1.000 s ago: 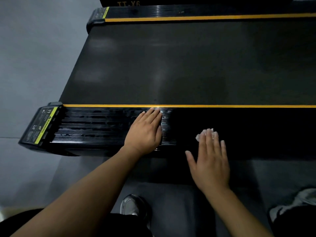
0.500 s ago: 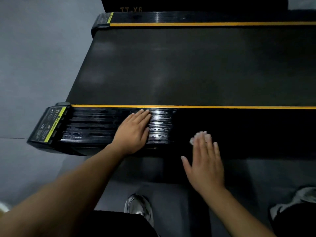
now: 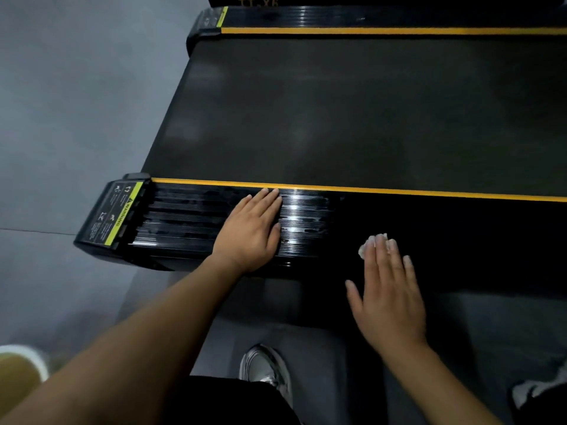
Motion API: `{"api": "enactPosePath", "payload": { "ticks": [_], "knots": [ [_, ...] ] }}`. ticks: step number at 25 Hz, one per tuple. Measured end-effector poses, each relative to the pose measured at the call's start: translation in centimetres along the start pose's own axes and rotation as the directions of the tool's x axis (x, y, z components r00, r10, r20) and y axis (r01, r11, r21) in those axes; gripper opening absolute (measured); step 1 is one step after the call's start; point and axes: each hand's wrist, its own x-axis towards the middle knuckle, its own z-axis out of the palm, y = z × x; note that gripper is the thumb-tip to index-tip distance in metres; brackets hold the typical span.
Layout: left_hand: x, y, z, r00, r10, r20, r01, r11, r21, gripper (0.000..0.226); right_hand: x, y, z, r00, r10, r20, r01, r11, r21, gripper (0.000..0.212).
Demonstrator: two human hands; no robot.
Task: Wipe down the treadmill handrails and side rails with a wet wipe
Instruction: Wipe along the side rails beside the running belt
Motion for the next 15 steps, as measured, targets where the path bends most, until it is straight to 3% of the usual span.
{"api": "enactPosePath", "payload": {
  "ticks": [2, 6, 8, 12, 15],
  "knots": [
    [0.0, 0.1, 0.1, 1.000, 0.000, -0.007, 0.000, 1.000, -0.007, 0.064, 1.1, -1.8, 0.1, 1.000, 0.006, 0.023, -0.007, 0.999, 0.035, 0.087],
    [0.1, 0.2, 0.0, 1.000, -0.007, -0.009, 0.006, 1.000, -0.020, 0.065, 4.1, -9.9, 1.5, 0.964, -0.263, 0.045, 0.256, 0.960, 0.113, 0.086],
    [0.1, 0.2, 0.0, 1.000, -0.001, -0.007, 0.001, 1.000, -0.020, 0.065, 4.5, -8.5, 1.3, 0.973, -0.223, 0.055, 0.217, 0.972, 0.090, 0.083],
    [0.0, 0.2, -0.1, 1.000, 0.007, -0.015, -0.007, 1.000, -0.006, 0.063, 2.7, -2.2, 0.1, 0.998, 0.002, 0.057, -0.004, 0.999, 0.039, 0.085],
    [0.0, 0.2, 0.1, 1.000, 0.005, -0.022, -0.005, 1.000, -0.023, 0.063, 4.9, -6.0, 0.3, 0.994, -0.052, 0.094, 0.043, 0.994, 0.097, 0.088]
  ]
}}
